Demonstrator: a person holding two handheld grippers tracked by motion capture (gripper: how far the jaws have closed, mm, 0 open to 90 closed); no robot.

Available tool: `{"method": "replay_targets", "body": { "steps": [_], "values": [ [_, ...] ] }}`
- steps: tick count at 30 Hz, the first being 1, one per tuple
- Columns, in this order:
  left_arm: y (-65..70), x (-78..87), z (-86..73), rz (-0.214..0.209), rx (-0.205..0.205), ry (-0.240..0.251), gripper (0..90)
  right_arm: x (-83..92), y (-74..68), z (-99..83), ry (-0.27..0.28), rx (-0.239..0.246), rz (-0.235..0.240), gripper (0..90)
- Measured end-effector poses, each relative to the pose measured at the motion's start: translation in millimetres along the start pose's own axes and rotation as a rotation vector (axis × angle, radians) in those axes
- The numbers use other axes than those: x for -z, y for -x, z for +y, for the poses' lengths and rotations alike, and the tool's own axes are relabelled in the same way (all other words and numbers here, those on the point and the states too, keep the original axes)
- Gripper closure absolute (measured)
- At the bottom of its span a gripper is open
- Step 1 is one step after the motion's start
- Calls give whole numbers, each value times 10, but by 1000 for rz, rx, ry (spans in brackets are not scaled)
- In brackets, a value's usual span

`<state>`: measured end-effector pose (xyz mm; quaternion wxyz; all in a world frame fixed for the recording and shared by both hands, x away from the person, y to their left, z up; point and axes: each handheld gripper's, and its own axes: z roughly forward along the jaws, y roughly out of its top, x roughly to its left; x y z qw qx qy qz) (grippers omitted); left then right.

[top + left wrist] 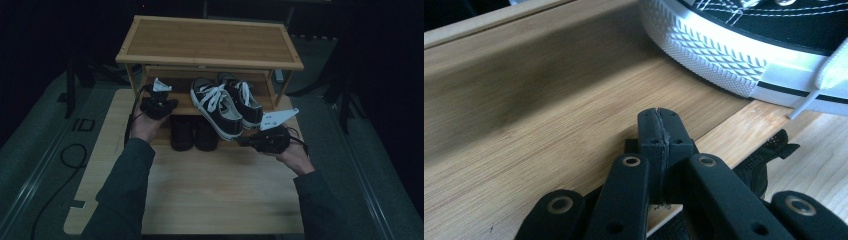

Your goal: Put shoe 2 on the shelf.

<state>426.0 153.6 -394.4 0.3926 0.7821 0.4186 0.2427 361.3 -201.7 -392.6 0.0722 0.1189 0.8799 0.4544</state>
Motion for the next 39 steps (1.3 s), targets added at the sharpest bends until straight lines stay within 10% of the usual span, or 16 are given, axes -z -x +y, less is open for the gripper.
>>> {"method": "replay_targets", "body": {
  "steps": [26, 39],
  "values": [
    [7, -6, 25, 2, -20, -21, 900, -399, -95, 239, 21, 47, 58, 900],
    [21, -7, 34, 12, -29, -28, 900, -544, -30, 338, 78, 34, 15, 900]
  ]
}}
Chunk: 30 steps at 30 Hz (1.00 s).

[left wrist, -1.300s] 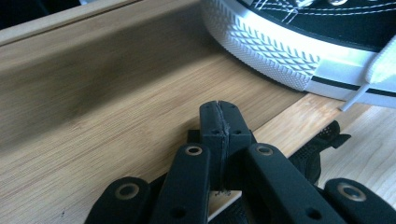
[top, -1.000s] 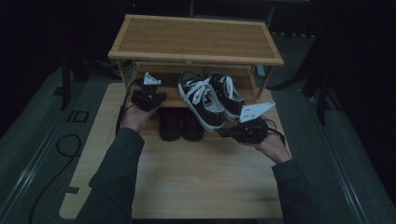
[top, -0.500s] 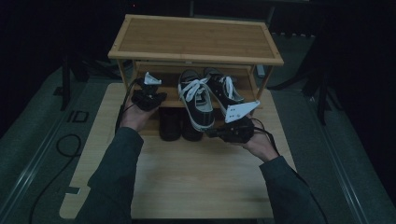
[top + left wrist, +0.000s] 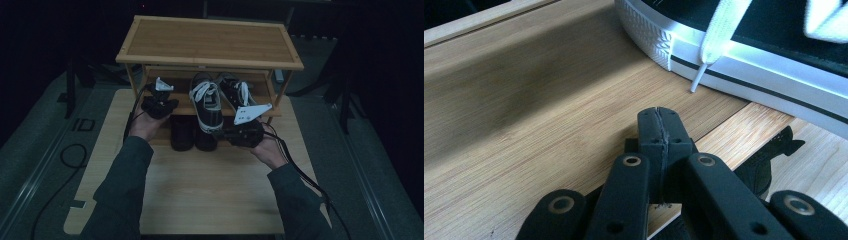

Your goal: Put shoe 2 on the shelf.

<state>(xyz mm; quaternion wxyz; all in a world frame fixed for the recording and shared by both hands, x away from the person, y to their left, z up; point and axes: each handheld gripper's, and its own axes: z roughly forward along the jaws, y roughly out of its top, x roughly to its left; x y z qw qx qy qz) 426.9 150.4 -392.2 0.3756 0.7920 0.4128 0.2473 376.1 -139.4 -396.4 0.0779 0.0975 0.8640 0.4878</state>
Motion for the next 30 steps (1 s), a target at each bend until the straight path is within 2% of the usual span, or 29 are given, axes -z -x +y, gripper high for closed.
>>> {"method": "replay_targets", "body": {
  "steps": [8, 16, 20, 30],
  "values": [
    [11, -1, 12, 7, -11, -10, 900, -101, 26, 35, 14, 22, 21, 900],
    [5, 0, -6, 2, 4, 3, 900, -219, 28, 94, 18, 37, 22, 900],
    [6, -1, -6, 1, 5, 3, 900, -250, 59, 115, 18, 35, 41, 900],
    [4, -2, -21, -2, 20, 16, 900, -377, 59, 183, 17, 47, 26, 900]
  ]
}}
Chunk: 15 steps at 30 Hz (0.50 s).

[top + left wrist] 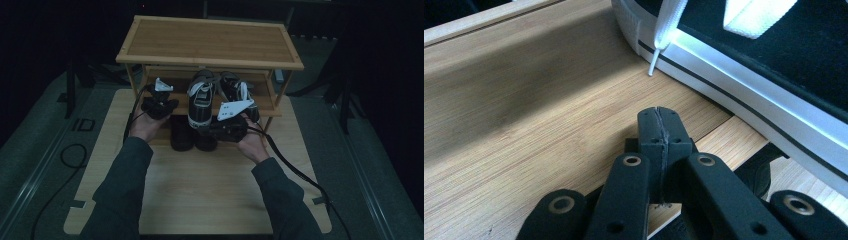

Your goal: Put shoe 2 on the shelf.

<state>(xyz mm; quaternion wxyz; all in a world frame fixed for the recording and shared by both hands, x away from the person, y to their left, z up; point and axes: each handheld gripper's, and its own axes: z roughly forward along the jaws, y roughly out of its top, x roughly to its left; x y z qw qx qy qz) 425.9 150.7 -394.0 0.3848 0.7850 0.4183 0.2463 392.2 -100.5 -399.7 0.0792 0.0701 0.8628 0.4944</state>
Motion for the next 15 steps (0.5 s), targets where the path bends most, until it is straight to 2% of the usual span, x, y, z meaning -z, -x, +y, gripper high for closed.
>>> {"method": "replay_targets", "body": {
  "steps": [5, 8, 12, 13, 15],
  "values": [
    [0, 0, -3, -1, 1, 3, 900, -20, 10, 17, -7, 4, -15, 900],
    [0, 1, -3, 0, -2, 1, 900, -18, 46, 5, -22, -12, -62, 900],
    [-9, 2, -4, -8, -1, 1, 900, -19, 38, 29, -24, 7, -103, 900],
    [-8, 2, -4, -7, -2, 1, 900, -24, 33, 36, -27, 11, -129, 900],
    [-7, 2, -5, -6, 1, 2, 900, -24, 53, 31, -31, 1, -155, 900]
  ]
}}
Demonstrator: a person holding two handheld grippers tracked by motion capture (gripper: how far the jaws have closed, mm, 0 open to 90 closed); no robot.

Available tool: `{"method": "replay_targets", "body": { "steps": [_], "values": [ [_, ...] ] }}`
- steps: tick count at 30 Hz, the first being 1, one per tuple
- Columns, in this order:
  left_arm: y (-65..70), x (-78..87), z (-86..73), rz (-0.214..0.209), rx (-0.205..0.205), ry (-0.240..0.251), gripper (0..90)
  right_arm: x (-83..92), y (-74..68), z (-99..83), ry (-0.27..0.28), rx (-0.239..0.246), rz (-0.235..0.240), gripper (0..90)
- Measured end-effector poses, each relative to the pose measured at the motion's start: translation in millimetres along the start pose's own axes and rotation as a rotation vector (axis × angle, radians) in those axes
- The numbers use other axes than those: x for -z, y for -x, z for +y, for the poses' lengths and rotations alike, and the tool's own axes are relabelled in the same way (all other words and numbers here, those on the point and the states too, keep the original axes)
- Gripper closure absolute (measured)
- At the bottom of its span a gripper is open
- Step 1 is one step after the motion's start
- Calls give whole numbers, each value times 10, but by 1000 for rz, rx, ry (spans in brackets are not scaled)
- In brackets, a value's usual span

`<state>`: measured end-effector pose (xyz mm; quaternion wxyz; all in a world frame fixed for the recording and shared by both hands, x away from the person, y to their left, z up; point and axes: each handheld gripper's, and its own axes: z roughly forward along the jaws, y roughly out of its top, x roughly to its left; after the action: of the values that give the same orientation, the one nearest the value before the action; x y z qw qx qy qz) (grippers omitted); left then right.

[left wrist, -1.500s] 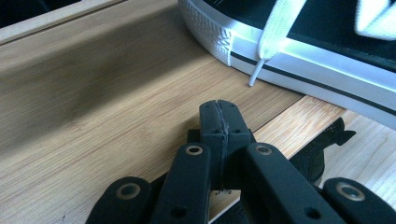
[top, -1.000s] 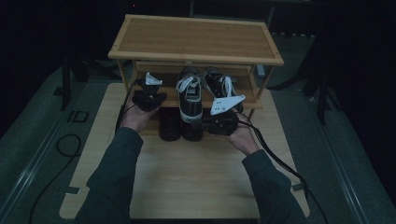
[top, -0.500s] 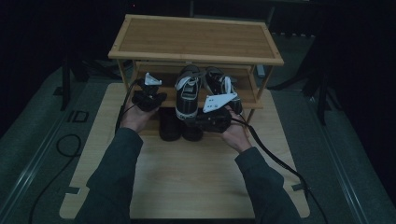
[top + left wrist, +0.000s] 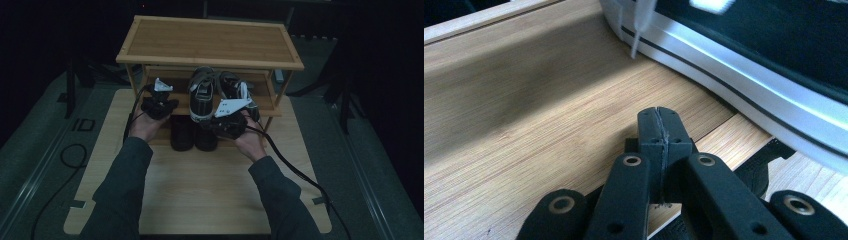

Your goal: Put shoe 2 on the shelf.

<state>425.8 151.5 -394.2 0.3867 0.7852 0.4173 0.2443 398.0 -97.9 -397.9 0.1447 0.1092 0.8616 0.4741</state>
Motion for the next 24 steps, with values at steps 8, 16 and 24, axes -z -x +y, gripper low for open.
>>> {"method": "replay_targets", "body": {
  "steps": [8, 16, 24],
  "values": [
    [2, -2, 0, 0, 9, 2, 900, -30, 2, 6, -3, -2, -24, 900],
    [-4, -2, -4, -3, 5, 4, 900, -70, 25, 4, -40, -16, -112, 900],
    [-4, -3, -9, -2, 8, 8, 900, -156, -4, 56, -44, -25, -123, 900]
  ]
}}
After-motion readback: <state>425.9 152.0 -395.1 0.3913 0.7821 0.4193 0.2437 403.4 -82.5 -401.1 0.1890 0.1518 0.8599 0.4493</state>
